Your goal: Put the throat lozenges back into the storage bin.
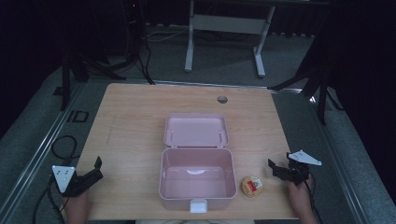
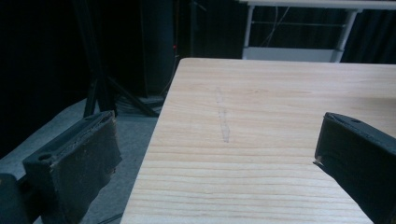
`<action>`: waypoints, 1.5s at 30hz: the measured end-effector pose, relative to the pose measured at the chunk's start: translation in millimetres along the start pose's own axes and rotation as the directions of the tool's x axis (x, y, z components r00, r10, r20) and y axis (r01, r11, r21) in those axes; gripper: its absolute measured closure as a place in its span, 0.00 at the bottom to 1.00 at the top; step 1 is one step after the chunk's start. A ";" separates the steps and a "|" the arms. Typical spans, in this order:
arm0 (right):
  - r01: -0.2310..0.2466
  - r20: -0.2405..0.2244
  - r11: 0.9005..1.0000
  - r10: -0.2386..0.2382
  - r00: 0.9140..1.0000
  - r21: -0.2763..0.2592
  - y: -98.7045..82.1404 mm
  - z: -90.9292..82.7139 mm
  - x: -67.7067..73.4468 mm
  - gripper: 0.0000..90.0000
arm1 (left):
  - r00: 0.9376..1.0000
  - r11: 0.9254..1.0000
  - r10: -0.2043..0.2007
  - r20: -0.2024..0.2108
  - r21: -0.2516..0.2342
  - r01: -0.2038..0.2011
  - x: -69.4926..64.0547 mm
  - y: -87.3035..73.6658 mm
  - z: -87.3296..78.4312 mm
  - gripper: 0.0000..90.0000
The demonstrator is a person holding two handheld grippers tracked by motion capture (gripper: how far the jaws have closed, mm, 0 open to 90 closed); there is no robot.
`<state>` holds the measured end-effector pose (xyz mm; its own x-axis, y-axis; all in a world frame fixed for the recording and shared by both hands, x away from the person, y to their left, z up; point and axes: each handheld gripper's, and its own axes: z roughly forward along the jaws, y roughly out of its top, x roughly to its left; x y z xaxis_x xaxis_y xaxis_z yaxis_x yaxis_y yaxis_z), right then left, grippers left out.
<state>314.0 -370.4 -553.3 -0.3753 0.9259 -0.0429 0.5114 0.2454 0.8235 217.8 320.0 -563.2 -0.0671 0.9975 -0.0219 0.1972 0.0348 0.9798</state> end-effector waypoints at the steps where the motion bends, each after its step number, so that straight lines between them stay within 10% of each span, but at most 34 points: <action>1: 0.000 0.000 1.000 0.000 1.000 0.000 0.0 0.0 0.0 0.14 | 1.000 1.000 0.000 0.001 -0.004 0.000 0.2 -0.2 -0.3 0.00; 9: 0.060 -0.176 0.993 -0.041 0.984 0.104 -6.5 -11.7 -12.8 0.14 | 1.000 1.000 0.000 0.011 -0.009 0.000 0.7 -0.4 -0.8 0.00; 17: 0.184 -0.274 0.958 -0.120 0.954 0.221 -1.8 -18.6 -15.8 0.14 | 1.000 1.000 -0.003 0.017 -0.008 0.003 1.4 -0.4 -0.9 0.00; 23: 0.351 -0.365 0.877 -0.226 0.903 0.326 14.3 -25.0 -7.6 0.16 | 1.000 1.000 -0.005 0.019 -0.008 0.006 1.6 -0.4 -1.1 0.00; 24: 0.351 -0.365 0.877 -0.226 0.903 0.326 14.3 -25.0 -7.6 0.16 | 1.000 1.000 -0.005 0.020 -0.008 0.005 1.5 -0.4 -1.2 0.00; 29: 0.485 -0.447 0.765 -0.289 0.847 0.423 29.1 -27.4 3.7 0.16 | 1.000 1.000 -0.004 0.022 -0.008 0.005 1.2 -0.4 -1.1 0.00; 30: 0.485 -0.447 0.765 -0.289 0.847 0.423 29.1 -27.4 3.7 0.16 | 1.000 1.000 -0.004 0.022 -0.008 0.005 1.2 -0.4 -1.1 0.00; 31: 0.509 -0.461 0.739 -0.300 0.835 0.442 31.0 -27.1 6.2 0.16 | 1.000 1.000 -0.004 0.022 -0.008 0.004 1.2 -0.4 -1.0 0.00; 32: 0.545 -0.485 0.690 -0.311 0.817 0.476 34.8 -26.2 10.9 0.16 | 1.000 1.000 -0.005 0.023 -0.007 0.005 1.2 -0.4 -0.9 0.00; 34: 0.570 -0.506 0.647 -0.312 0.804 0.506 38.9 -25.2 15.8 0.16 | 1.000 1.000 -0.004 0.023 -0.008 0.004 1.3 -0.4 -1.1 0.00; 35: 0.570 -0.506 0.647 -0.312 0.804 0.506 38.9 -25.2 15.8 0.16 | 1.000 1.000 -0.004 0.023 -0.008 0.004 1.3 -0.4 -1.1 0.00; 36: 0.598 -0.533 0.603 -0.313 0.786 0.528 42.5 -23.7 20.8 0.16 | 1.000 1.000 -0.005 0.024 -0.008 0.005 1.2 -0.4 -1.0 0.00; 37: 0.598 -0.533 0.603 -0.313 0.786 0.528 42.5 -23.7 20.8 0.16 | 1.000 1.000 -0.005 0.024 -0.008 0.005 1.2 -0.4 -1.0 0.00; 38: 0.621 -0.549 0.563 -0.319 0.773 0.546 46.2 -21.7 25.4 0.16 | 1.000 1.000 -0.004 0.025 -0.008 0.004 1.2 -0.4 -1.0 0.00; 39: 0.621 -0.549 0.563 -0.319 0.773 0.546 46.2 -21.7 25.4 0.16 | 1.000 1.000 -0.004 0.025 -0.008 0.004 1.2 -0.4 -1.0 0.00; 40: 0.644 -0.570 0.520 -0.321 0.757 0.561 49.5 -19.6 30.9 0.16 | 1.000 1.000 -0.004 0.026 -0.008 0.004 1.3 -0.4 -1.1 0.00; 44: 0.708 -0.614 0.444 -0.360 0.702 0.550 52.4 -17.0 47.4 0.16 | 1.000 1.000 -0.005 0.027 -0.008 0.005 1.6 -0.4 -1.2 0.00; 45: 0.708 -0.614 0.444 -0.360 0.702 0.550 52.4 -17.0 47.4 0.16 | 1.000 1.000 -0.005 0.028 -0.008 0.005 1.7 -0.4 -1.1 0.00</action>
<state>310.0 -318.6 -502.5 -0.9224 0.3856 0.0205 0.3860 0.9222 0.0240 216.5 321.5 -563.4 -0.0404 0.9987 -0.0326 0.1891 0.0397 0.9811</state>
